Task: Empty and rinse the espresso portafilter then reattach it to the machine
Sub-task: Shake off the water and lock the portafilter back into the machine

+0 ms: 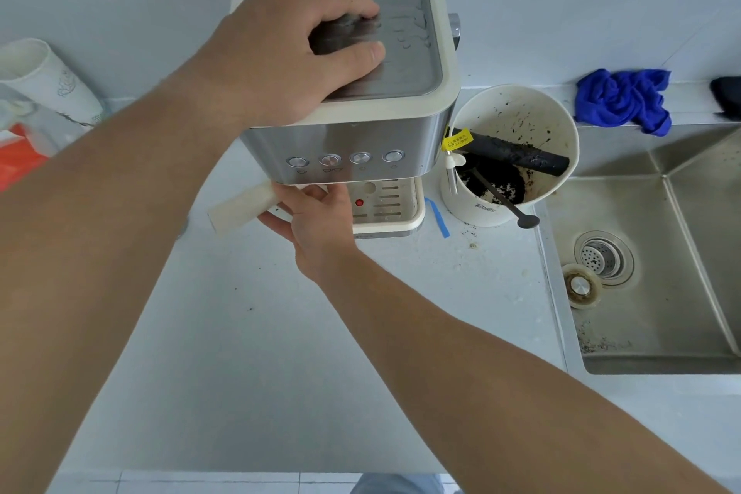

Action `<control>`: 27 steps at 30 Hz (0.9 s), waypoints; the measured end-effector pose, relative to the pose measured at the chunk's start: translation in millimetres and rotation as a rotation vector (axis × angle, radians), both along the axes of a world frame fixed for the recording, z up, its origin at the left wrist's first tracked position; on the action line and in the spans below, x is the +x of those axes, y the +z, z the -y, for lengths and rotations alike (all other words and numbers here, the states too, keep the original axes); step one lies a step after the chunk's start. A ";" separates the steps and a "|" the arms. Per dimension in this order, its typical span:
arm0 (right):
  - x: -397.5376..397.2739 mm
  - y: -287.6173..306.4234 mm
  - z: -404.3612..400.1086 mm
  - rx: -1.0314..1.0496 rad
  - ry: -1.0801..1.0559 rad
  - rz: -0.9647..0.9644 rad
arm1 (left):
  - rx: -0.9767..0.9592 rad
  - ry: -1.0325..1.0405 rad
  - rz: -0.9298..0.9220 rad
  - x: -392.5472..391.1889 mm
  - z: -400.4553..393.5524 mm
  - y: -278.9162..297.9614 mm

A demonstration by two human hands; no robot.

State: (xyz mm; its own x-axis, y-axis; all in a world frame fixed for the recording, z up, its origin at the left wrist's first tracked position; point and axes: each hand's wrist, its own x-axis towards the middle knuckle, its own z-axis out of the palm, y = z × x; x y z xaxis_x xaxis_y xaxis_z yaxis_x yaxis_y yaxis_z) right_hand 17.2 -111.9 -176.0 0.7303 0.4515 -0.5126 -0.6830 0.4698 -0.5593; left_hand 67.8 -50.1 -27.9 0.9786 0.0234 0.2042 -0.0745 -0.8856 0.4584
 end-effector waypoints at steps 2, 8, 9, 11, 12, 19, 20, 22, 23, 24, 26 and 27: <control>1.4 0.8 -0.2 0.013 -0.004 0.002 | -0.001 0.001 0.000 0.4 -0.6 -0.2; -2.6 2.8 -6.7 0.014 -0.040 0.035 | 0.003 -0.003 0.023 -0.6 0.2 -0.1; -1.6 2.6 -7.6 0.007 -0.045 0.043 | 0.004 -0.002 0.022 -0.5 0.2 -0.1; 0.1 1.4 -8.3 -0.004 -0.050 0.060 | 0.008 -0.003 0.019 -0.3 0.5 -0.4; -0.2 0.6 -8.0 -0.008 -0.049 0.072 | 0.006 -0.001 0.018 -0.3 0.6 -0.3; -9.7 -7.4 19.0 0.087 0.068 0.066 | -0.010 0.005 0.014 -0.4 1.1 -0.1; -10.0 -7.7 25.7 0.121 0.084 0.050 | -0.009 0.005 0.014 -1.0 1.3 0.0; -9.8 -6.7 36.1 0.159 0.118 0.036 | -0.004 0.000 0.013 -1.5 0.4 0.1; -9.7 -5.2 39.2 0.157 0.130 0.039 | -0.004 -0.003 0.008 -1.5 -0.2 0.2; -10.1 -3.6 41.0 0.141 0.141 0.048 | -0.006 0.000 -0.001 -1.5 -0.7 0.1; -12.4 0.2 40.9 0.085 0.183 0.071 | -0.007 0.021 -0.027 -0.9 -2.1 0.0; -14.1 1.6 40.9 0.054 0.212 0.072 | -0.007 0.029 -0.038 -0.5 -2.4 -0.3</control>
